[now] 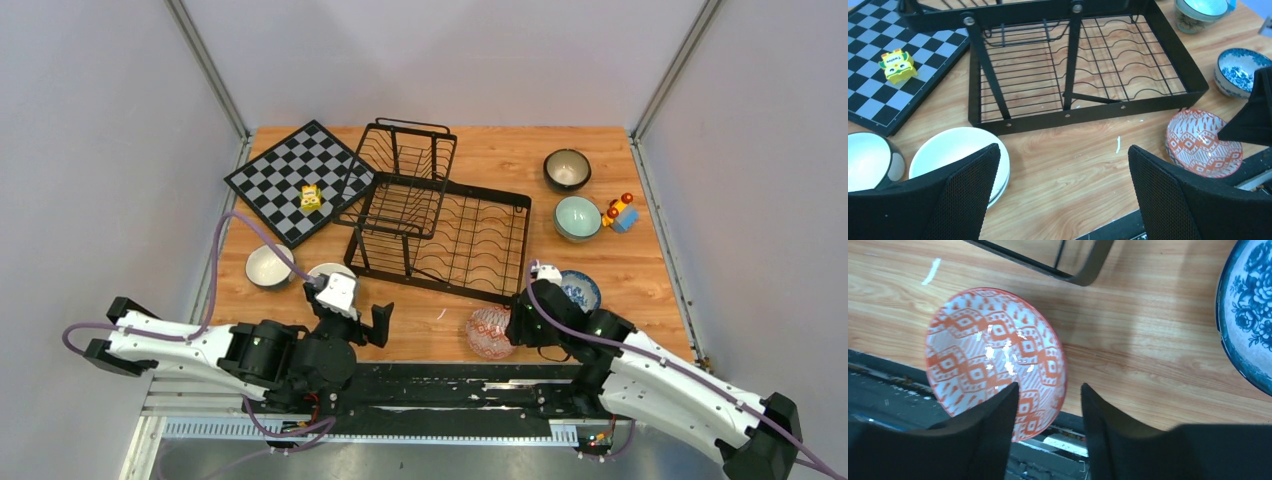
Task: Unload the bowls from the dish rack
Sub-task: Place the bowl at the center of the board, then move the dish rack to the center of the board.
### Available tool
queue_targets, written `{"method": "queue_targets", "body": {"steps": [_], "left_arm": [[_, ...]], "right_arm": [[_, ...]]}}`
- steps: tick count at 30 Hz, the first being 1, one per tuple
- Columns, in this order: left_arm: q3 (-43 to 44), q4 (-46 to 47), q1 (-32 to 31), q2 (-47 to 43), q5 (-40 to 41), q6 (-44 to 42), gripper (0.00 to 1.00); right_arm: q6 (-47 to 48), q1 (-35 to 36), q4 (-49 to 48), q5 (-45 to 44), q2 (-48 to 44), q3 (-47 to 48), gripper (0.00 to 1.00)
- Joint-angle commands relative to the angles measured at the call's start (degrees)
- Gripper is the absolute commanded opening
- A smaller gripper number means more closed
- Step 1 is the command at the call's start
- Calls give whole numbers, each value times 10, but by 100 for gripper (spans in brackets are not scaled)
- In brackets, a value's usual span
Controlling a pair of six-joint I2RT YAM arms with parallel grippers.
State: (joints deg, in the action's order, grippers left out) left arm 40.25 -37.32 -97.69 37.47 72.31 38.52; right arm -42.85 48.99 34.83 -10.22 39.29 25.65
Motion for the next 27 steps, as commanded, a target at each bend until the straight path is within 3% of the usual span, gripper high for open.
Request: {"method": "queue_targets", "body": {"steps": [1, 6, 14, 22, 27], "left_arm": [[46, 23, 0, 41, -27, -19, 100], [73, 13, 0, 76, -27, -18, 100], [73, 28, 0, 87, -17, 7, 100], [78, -25, 0, 87, 31, 164, 100], [38, 71, 0, 62, 7, 87, 100]], "right_arm": [[38, -4, 59, 22, -14, 51, 57], [53, -4, 64, 46, -25, 74, 67], [54, -4, 76, 25, -27, 85, 67], [17, -4, 79, -27, -33, 94, 65], [17, -4, 85, -40, -33, 111, 64]]}}
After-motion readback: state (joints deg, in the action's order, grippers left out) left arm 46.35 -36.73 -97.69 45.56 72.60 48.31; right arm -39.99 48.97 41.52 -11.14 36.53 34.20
